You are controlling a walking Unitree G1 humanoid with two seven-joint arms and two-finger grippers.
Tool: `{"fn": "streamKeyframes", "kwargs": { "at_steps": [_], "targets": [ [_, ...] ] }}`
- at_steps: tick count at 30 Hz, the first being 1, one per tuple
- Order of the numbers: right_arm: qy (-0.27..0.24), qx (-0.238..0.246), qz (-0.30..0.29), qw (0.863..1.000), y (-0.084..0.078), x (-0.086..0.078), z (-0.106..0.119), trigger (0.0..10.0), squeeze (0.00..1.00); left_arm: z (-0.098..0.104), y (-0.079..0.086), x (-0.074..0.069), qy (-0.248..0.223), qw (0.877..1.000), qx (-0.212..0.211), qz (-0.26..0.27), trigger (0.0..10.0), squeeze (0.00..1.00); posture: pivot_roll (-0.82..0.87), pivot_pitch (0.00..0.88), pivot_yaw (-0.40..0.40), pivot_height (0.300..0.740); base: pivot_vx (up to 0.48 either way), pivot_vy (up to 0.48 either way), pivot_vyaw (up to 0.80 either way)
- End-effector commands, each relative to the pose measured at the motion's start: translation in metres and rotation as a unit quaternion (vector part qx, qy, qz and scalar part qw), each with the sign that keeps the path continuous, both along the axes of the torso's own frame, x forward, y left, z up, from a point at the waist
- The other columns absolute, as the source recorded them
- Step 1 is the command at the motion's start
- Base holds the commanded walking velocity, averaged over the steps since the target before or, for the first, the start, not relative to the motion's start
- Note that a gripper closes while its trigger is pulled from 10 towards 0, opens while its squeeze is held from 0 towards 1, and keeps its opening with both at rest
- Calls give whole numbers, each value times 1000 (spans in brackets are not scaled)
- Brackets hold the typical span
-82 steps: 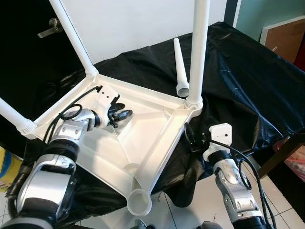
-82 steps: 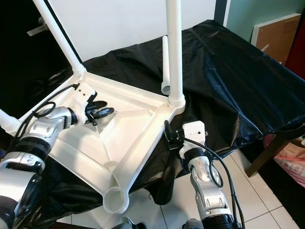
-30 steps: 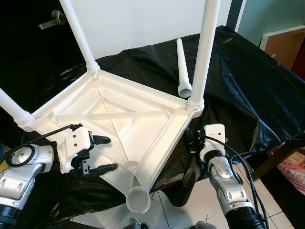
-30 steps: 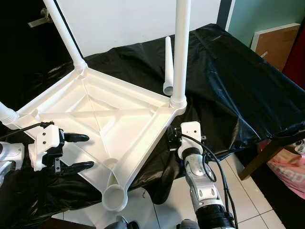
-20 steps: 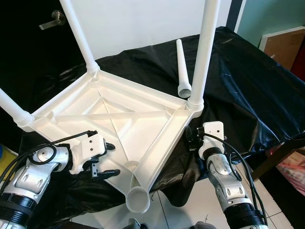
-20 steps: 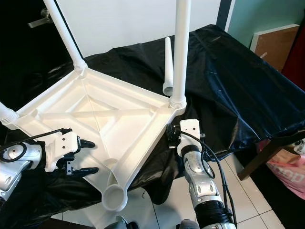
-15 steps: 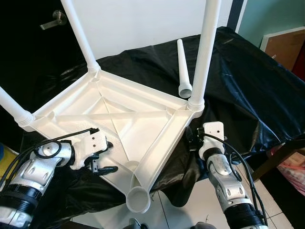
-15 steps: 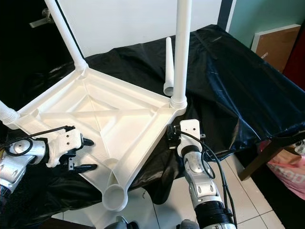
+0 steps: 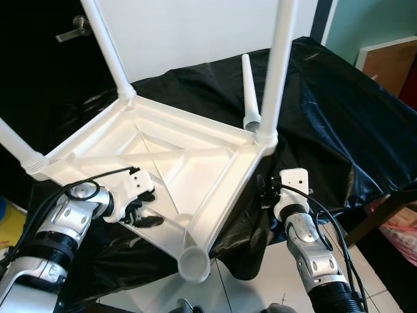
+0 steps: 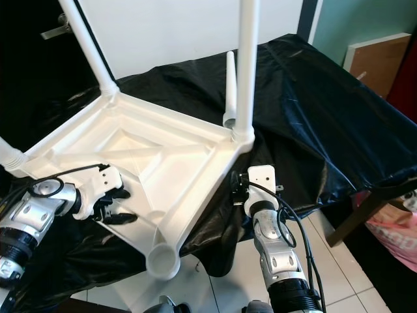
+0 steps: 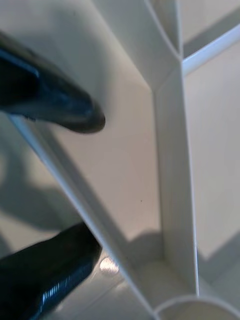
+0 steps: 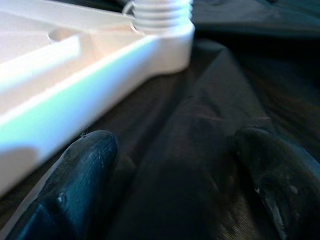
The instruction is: Building children table
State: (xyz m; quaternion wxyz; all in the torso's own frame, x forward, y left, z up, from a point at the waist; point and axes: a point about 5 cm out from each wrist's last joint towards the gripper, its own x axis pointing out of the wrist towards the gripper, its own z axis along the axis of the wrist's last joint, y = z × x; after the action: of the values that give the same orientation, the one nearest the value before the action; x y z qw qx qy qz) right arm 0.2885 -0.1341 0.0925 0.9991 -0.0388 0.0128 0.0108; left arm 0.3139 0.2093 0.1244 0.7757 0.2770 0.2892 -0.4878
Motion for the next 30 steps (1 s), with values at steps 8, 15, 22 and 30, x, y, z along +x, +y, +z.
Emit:
{"fn": "streamKeyframes", "kwargs": {
  "at_steps": [8,15,22,30],
  "targets": [
    [12,-5,-4,1000,0,-2,-4,10000,0,-7,12,3,10,998,12,55,0,0,-111,70,107,740,0,0,0],
    [13,-6,-9,1000,0,-2,-4,10000,0,-8,18,-3,26,998,14,55,0,0,-108,68,113,740,0,0,0],
    [14,-6,-13,1000,-1,-2,-4,10000,0,-12,23,-15,42,998,10,52,0,0,-100,78,116,740,0,0,0],
    [16,-5,-21,1000,-2,-3,-5,10000,0,-15,30,-30,59,997,13,52,0,0,-96,89,121,740,0,0,0]
  ]
}}
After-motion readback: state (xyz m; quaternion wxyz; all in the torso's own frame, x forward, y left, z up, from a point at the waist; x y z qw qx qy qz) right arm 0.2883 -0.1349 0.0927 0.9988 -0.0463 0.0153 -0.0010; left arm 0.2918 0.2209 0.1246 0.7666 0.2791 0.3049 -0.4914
